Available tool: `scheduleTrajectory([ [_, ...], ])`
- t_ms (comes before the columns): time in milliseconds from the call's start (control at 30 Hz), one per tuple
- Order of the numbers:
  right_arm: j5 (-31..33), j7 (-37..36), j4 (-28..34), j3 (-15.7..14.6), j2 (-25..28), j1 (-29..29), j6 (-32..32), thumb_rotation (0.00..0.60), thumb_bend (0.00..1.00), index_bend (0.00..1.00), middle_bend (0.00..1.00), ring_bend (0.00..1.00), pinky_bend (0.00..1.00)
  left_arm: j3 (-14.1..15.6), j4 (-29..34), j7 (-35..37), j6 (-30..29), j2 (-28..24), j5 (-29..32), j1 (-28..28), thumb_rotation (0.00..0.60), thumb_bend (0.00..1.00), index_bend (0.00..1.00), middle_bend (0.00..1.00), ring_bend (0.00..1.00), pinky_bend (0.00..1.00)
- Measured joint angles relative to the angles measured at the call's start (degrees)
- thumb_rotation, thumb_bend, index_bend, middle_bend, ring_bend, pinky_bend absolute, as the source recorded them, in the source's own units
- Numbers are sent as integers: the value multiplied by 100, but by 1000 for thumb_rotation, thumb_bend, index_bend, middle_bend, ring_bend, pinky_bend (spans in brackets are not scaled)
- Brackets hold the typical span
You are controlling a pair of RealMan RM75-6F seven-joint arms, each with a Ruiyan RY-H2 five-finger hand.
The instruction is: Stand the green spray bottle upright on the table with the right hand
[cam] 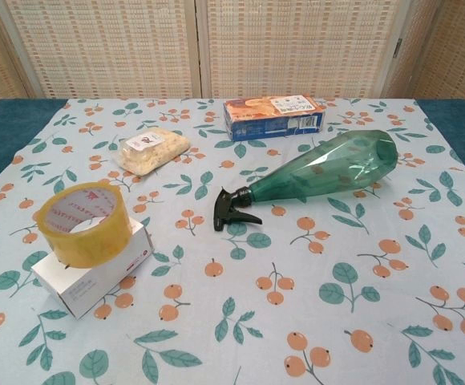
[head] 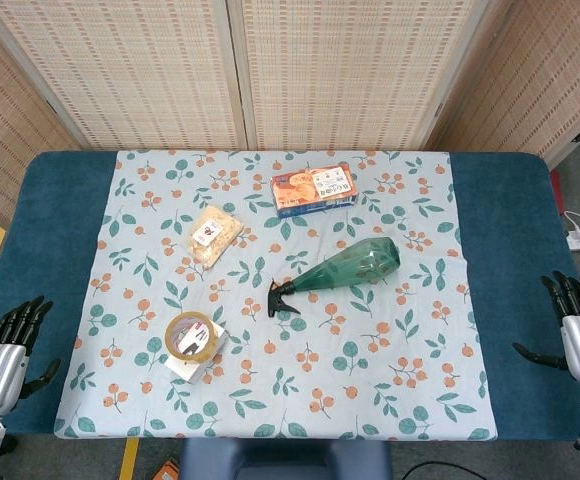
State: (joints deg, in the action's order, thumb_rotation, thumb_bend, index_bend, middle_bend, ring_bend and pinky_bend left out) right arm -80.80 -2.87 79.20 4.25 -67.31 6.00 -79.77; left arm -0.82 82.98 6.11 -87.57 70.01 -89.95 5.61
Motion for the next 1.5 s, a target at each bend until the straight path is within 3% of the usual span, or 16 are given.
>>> scheduleTrajectory([
  [533,-45,253,18,63,-44,125,75,600,0,27,0,0,0,27,-36,195,74,-31,-17,23,600,282,0,0,0,79],
  [833,-311,699,430,509,331,1268,899,600,0,31,38,0,39,87,81,135,118,-74,-89,36,600,282,0,0,0,79],
  [1000,-239,1717,1147,881,539,2092,1576,600,0,82,52,0,47,94,109,214,219,-120,-37,61,600,282,0,0,0,81],
  [1133,231,2897,1636,1105,585,2606,2129,600,0,94,77,0,48,104,117,315,312,-153,15,76,600,281,0,0,0,84],
  [1367,2064,5411,2191,1191,332,3805,2800,600,0,130,142,0,69,96,149,477,397,-207,73,107,600,282,0,0,0,87],
  [1500,3113,6285,2316,1079,-67,4512,2866,600,0,132,148,0,78,103,149,538,417,-221,60,119,600,282,0,0,0,88],
])
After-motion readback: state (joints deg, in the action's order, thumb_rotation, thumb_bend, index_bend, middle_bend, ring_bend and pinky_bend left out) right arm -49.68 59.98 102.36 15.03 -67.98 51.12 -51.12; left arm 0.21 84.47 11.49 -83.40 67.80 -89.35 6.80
